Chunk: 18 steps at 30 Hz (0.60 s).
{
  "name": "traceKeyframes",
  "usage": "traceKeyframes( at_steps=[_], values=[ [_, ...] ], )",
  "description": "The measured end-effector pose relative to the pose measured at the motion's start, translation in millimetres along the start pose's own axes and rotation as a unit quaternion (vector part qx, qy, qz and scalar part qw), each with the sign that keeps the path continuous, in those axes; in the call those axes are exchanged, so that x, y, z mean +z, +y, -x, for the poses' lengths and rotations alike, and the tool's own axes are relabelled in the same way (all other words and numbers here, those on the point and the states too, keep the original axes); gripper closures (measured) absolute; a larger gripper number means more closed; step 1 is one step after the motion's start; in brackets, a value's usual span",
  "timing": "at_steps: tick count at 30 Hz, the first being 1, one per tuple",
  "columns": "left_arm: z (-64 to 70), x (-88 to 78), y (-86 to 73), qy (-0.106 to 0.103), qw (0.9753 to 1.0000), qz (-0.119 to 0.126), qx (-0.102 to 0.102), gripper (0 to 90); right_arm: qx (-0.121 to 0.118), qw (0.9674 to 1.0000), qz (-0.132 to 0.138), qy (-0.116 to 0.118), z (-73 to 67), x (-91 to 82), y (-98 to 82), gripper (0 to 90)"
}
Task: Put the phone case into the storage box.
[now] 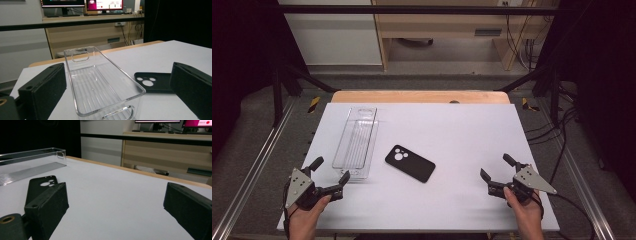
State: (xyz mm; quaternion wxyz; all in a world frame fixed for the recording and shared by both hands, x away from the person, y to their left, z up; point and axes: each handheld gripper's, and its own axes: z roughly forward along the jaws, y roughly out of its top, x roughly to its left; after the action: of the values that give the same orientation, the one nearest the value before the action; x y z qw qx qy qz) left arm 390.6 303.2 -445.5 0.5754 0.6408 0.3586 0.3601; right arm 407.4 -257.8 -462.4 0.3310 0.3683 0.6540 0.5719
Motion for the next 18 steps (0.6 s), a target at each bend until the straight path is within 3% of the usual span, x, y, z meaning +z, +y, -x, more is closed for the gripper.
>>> traceKeyframes(
  at_steps=[4, 7, 8, 12, 13, 15, 18],
  values=[
    [-1.3, -0.7, -0.5, 0.003, 1.0000, -0.001, -0.002, 0.5, -0.007, 0.9996, -0.027, -0.006, -2.0, 1.2, -0.1, 5.3],
    [-1.7, -0.7, -0.7, 0.003, 1.0000, -0.001, -0.002, 0.6, -0.019, 0.9983, -0.047, -0.027, -3.2, 2.7, -0.1, 7.2],
    [-2.2, -1.1, -0.9, 0.003, 1.0000, -0.002, -0.001, 0.6, -0.033, 0.9970, -0.059, -0.037, -4.2, 4.1, -0.4, 7.6],
    [-2.9, -1.4, -1.0, 0.005, 1.0000, -0.002, 0.000, 0.6, -0.033, 0.9958, -0.077, -0.038, -5.8, 8.0, -1.4, 8.3],
    [-3.2, -1.3, -1.1, 0.006, 1.0000, -0.004, 0.002, 0.6, -0.048, 0.9938, -0.093, -0.037, -9.0, 11.8, -0.9, 8.3],
    [-4.2, -1.7, -1.4, 0.010, 0.9999, -0.006, 0.003, 0.7, -0.041, 0.9936, -0.103, -0.024, -12.2, 15.0, 3.1, 9.5],
    [-5.2, -2.2, -1.7, 0.010, 0.9999, -0.004, -0.001, 0.7, -0.045, 0.9895, -0.137, -0.007, -15.9, 21.8, 14.2, 11.1]
  ],
)
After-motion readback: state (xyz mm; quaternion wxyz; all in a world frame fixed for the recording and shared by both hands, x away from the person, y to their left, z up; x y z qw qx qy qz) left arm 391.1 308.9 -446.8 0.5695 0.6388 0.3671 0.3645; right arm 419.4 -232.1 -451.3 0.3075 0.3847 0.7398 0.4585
